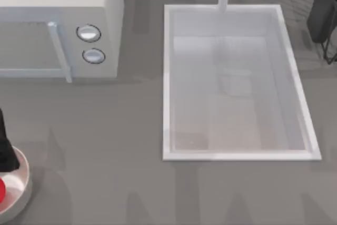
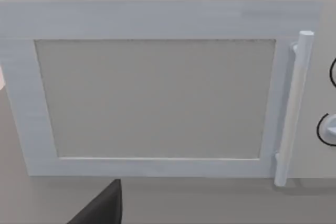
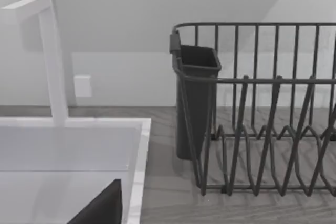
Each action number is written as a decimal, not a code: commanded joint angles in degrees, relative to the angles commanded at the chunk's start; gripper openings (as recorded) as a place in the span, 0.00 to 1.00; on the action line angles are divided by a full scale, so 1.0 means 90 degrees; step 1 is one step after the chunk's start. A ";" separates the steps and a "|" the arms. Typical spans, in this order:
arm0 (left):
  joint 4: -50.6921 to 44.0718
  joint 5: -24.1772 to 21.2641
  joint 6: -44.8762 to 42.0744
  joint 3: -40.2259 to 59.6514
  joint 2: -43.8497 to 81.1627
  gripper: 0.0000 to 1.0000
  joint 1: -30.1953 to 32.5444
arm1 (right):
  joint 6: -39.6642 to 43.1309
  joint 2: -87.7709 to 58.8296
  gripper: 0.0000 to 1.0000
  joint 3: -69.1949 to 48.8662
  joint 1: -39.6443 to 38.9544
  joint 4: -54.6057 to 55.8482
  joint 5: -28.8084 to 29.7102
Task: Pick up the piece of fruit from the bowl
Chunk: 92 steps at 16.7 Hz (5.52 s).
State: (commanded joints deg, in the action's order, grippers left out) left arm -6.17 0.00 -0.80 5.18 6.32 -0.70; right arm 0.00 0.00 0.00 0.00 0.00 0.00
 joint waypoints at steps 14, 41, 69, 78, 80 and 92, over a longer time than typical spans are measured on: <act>-0.5628 -0.0003 -0.0653 0.4254 0.6896 1.00 -0.0573 | 0.0000 0.0000 1.00 0.0000 0.0000 0.0000 0.0000; -0.3017 0.0000 -0.0791 0.2982 0.9153 1.00 -0.0676 | 0.0000 0.0000 1.00 0.0000 0.0000 0.0000 0.0000; -0.4449 -0.0061 -0.0779 0.4451 0.8710 0.00 -0.0612 | 0.0000 0.0000 1.00 0.0000 0.0000 0.0000 0.0000; -0.9030 -0.0055 -0.0705 0.8610 0.8407 0.00 -0.0543 | 0.0000 0.0000 1.00 0.0000 0.0000 0.0000 0.0000; -0.9637 -0.0054 -0.0686 0.9202 0.8287 0.00 -0.0526 | 0.0000 0.0000 1.00 0.0000 0.0000 0.0000 0.0000; -0.9682 -0.0039 0.0047 0.9749 0.8878 0.00 0.0190 | 0.0000 0.0000 1.00 0.0000 0.0000 0.0000 0.0000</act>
State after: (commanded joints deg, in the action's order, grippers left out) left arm -93.31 -0.35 -0.37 92.93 86.22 1.01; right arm 0.00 0.00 0.00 0.00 0.00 0.00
